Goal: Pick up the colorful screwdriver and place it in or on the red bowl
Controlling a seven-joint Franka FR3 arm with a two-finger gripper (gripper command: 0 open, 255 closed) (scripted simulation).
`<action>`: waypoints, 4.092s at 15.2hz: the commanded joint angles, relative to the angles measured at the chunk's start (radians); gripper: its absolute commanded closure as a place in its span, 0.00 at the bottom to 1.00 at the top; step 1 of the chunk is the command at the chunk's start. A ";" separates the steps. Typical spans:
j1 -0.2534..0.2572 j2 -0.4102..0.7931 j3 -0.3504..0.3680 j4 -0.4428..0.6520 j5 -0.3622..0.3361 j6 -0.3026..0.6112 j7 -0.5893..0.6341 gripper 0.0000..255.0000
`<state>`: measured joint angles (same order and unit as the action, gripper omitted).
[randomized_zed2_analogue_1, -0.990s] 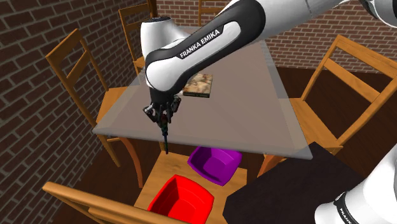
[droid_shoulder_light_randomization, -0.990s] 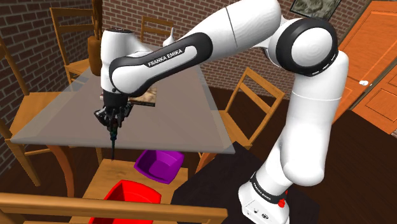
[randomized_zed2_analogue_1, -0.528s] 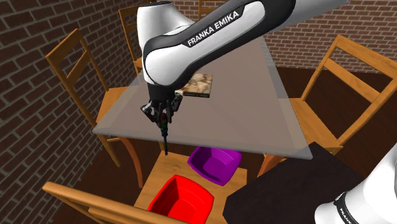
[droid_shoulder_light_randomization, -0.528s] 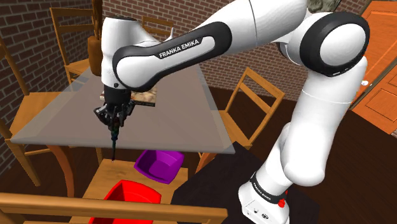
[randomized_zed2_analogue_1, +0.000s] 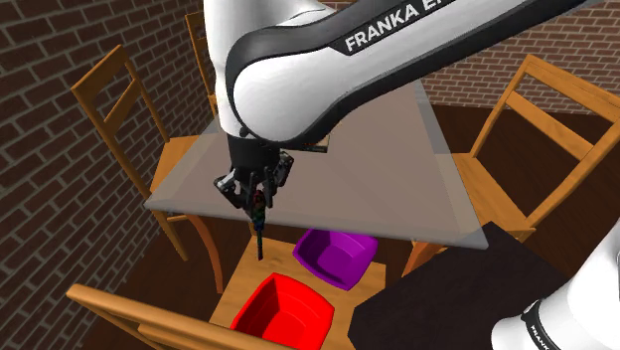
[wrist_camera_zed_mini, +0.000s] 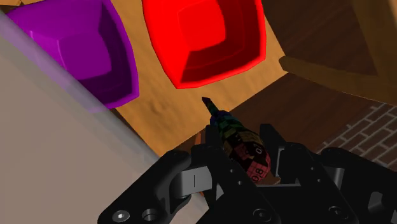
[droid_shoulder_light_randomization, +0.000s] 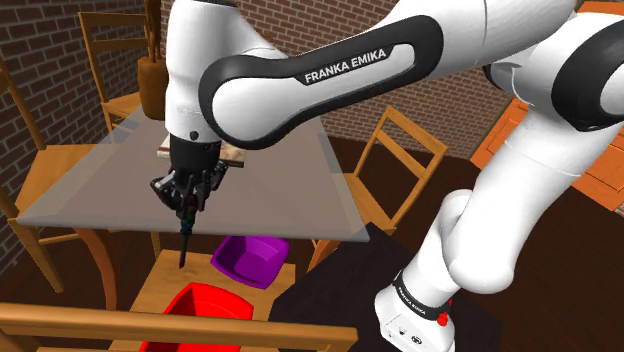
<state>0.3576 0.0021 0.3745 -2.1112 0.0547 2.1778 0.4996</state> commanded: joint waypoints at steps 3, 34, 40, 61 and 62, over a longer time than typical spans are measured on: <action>0.033 -0.115 0.031 -0.068 0.047 -0.037 0.043 1.00; 0.057 0.050 0.073 -0.271 -0.031 0.321 0.141 1.00; 0.061 0.099 0.067 -0.283 -0.066 0.378 0.164 1.00; 0.052 -0.018 0.074 -0.262 0.012 0.250 0.108 0.00; 0.052 -0.018 0.074 -0.262 0.012 0.250 0.108 0.00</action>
<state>0.4094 -0.0157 0.4488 -2.3730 0.0667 2.4278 0.6080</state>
